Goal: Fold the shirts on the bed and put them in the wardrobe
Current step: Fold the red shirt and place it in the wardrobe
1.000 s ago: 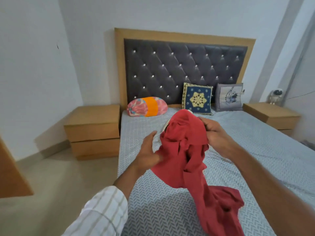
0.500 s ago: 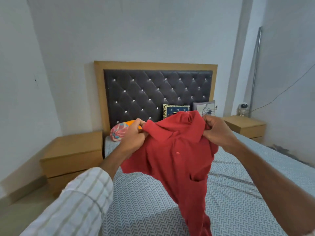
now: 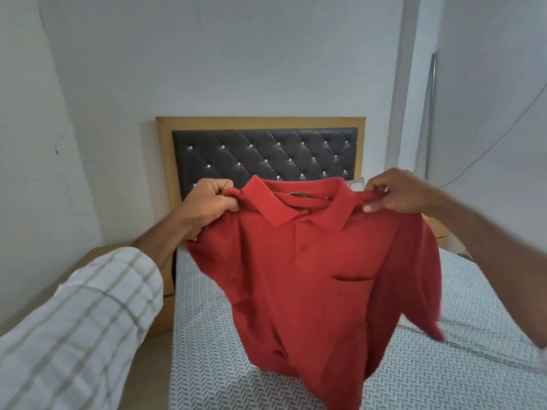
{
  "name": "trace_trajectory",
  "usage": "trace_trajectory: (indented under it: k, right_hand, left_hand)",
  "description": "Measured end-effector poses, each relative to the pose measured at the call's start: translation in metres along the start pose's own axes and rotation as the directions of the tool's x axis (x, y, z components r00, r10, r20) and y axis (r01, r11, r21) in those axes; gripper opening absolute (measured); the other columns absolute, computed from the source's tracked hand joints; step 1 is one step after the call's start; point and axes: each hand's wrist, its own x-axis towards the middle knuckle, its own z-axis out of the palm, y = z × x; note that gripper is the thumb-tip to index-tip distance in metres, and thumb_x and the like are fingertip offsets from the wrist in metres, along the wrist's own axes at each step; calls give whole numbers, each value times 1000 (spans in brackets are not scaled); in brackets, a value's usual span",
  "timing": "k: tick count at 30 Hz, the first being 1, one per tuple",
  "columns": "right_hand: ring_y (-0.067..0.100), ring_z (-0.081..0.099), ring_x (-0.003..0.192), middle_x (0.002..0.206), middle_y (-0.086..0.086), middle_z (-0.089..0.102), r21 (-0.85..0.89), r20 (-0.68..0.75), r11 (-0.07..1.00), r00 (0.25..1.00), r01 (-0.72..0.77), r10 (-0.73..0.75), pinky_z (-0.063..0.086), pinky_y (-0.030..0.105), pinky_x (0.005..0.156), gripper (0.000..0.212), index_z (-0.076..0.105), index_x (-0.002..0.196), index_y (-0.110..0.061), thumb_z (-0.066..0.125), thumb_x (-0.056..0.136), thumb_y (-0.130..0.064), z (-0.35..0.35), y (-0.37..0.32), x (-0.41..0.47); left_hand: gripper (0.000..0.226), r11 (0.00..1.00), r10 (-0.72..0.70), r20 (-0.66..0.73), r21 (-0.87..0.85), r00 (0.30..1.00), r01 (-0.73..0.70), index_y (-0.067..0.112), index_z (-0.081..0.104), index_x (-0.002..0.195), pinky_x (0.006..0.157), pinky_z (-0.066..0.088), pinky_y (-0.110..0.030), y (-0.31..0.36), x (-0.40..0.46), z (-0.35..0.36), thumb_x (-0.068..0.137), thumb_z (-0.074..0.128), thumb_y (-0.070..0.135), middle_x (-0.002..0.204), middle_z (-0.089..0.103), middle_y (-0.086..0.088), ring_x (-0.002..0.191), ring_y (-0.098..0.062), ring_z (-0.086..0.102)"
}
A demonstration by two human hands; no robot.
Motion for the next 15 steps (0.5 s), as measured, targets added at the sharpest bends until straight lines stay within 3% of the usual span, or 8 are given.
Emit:
trace_trajectory:
  k: [3, 5, 7, 8, 10, 13, 15]
  right_hand:
    - [16, 64, 84, 79, -5, 72, -32, -269, 999, 963, 5, -13, 49, 33, 78, 8, 77, 83, -25, 79, 77, -20, 5, 6, -2]
    - [16, 62, 86, 83, -5, 72, -13, -311, 1000, 950, -22, 16, 45, 30, 77, 9, 77, 86, -25, 74, 81, -19, 10, 10, -5]
    - [15, 59, 88, 85, -6, 70, 11, -294, 999, 955, -38, 39, 41, 28, 77, 10, 78, 86, -28, 74, 82, -21, 14, 14, -9]
    - [15, 58, 88, 85, -7, 69, 18, -279, 999, 959, -40, 44, 40, 27, 78, 11, 77, 86, -31, 74, 82, -20, 17, 16, -11]
    - [15, 58, 90, 86, -7, 69, 43, -246, 998, 968, -42, 52, 40, 28, 79, 18, 78, 90, -32, 71, 83, -17, 24, 18, -15]
    - [19, 64, 86, 81, -8, 72, 80, -186, 996, 981, -45, 59, 50, 33, 77, 24, 79, 90, -32, 68, 82, -13, 36, 24, -19]
    - [21, 65, 81, 74, -4, 71, 94, -172, 994, 982, -61, 77, 53, 37, 73, 20, 79, 82, -29, 65, 81, -14, 42, 29, -22]
  left_hand:
    - [29, 998, -59, 128, 9, 990, 58, 17, 55, 69, 54, 42, -20, -1, -11, 5, 78, 73, -3, 62, 58, 9, 54, -2, 52]
    - [22, 981, -145, 268, 164, 952, 103, 18, 70, 93, 65, 54, -22, -8, -18, 4, 77, 82, 9, 82, 73, 6, 72, -6, 68]
    - [17, 924, -258, 355, 362, 899, 122, 22, 77, 96, 75, 56, -25, -15, -25, 5, 79, 82, 21, 87, 76, 5, 81, -11, 72]
    - [5, 903, -298, 347, 405, 889, 144, 22, 78, 87, 73, 55, -24, -19, -28, 8, 82, 79, 24, 81, 76, 6, 77, -11, 72]
    - [15, 892, -288, 263, 423, 921, 158, 22, 77, 71, 67, 50, -21, -28, -30, 13, 85, 75, 23, 70, 73, 10, 70, -8, 68]
    - [10, 899, -108, 167, 437, 980, 25, 36, 80, 79, 82, 55, -28, -40, -33, 20, 74, 75, 29, 81, 75, 13, 82, -4, 69]
    - [29, 908, -38, 128, 419, 991, -20, 50, 75, 81, 79, 52, -19, -44, -36, 29, 75, 76, 22, 78, 73, 24, 80, 6, 65]
